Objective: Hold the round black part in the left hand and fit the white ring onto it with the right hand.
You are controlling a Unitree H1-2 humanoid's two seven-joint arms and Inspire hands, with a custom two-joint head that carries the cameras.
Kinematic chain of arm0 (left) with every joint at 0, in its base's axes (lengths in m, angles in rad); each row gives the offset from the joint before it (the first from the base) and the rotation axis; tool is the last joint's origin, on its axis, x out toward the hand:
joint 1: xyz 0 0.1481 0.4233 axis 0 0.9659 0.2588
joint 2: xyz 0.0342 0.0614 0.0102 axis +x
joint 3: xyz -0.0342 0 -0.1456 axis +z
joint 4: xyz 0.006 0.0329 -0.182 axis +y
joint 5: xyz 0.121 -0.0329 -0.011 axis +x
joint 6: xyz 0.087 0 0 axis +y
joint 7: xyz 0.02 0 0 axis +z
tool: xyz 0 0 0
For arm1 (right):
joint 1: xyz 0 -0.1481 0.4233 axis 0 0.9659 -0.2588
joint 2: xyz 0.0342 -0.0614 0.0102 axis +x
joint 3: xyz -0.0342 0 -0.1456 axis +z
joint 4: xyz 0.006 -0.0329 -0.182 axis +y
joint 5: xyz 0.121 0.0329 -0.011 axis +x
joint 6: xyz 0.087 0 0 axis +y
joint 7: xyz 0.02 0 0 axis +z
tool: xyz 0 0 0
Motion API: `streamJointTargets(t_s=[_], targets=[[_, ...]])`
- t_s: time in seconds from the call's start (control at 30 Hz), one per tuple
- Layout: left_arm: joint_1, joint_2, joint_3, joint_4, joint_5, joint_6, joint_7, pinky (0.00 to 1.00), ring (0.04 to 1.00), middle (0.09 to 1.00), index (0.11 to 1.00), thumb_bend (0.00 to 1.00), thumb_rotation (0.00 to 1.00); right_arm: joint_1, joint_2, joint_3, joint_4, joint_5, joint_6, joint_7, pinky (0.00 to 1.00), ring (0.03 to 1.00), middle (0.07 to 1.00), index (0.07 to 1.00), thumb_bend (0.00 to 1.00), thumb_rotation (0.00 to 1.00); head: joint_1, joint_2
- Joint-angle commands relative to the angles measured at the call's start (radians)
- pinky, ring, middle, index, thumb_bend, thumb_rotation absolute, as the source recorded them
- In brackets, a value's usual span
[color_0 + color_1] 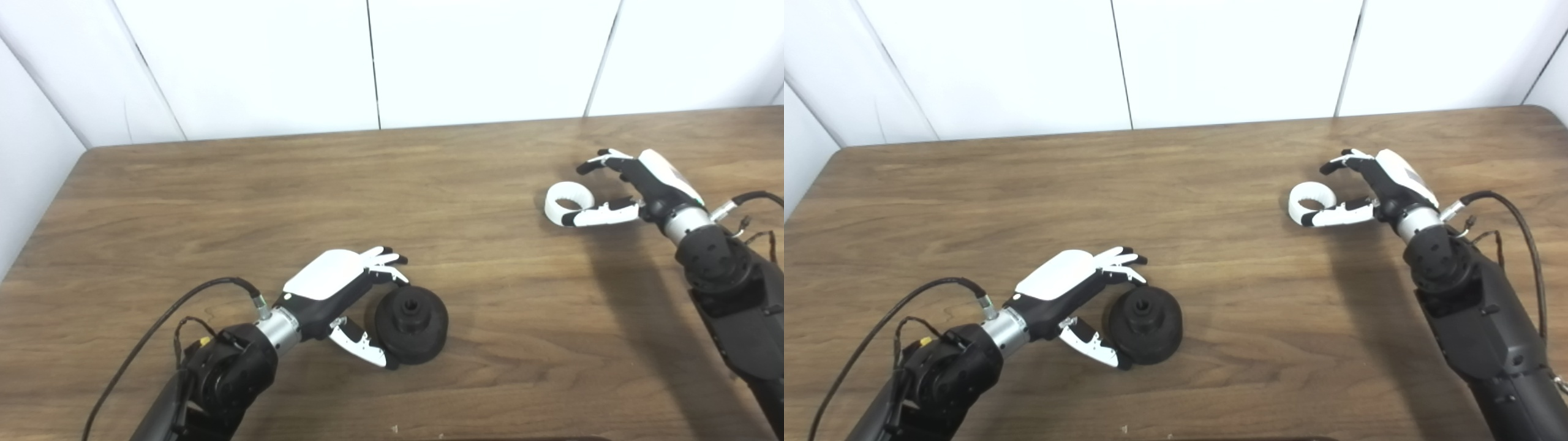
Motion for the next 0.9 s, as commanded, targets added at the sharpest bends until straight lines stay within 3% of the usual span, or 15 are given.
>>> streamJointTargets(t_s=[0.0, 0.87], targets=[[-0.008, 0.006, 0.008, -0.018, -0.01, -0.001, -0.002, 0.87, 0.983, 0.938, 0.682, 0.83, 0.32, -0.051, -0.014, -0.006, -0.007, -0.011, -0.013, -0.004, 0.93, 0.992, 0.947, 0.761, 0.91, 0.35, -0.001, 0.001], [-0.004, -0.004, 0.015, -0.03, -0.018, -0.001, -0.007, 0.87, 0.984, 0.936, 0.676, 0.84, 0.32, -0.062, 0.021, -0.024, 0.111, -0.002, -0.039, -0.046, 0.87, 0.978, 0.928, 0.752, 0.86, 0.32, 0.012, 0.003]])
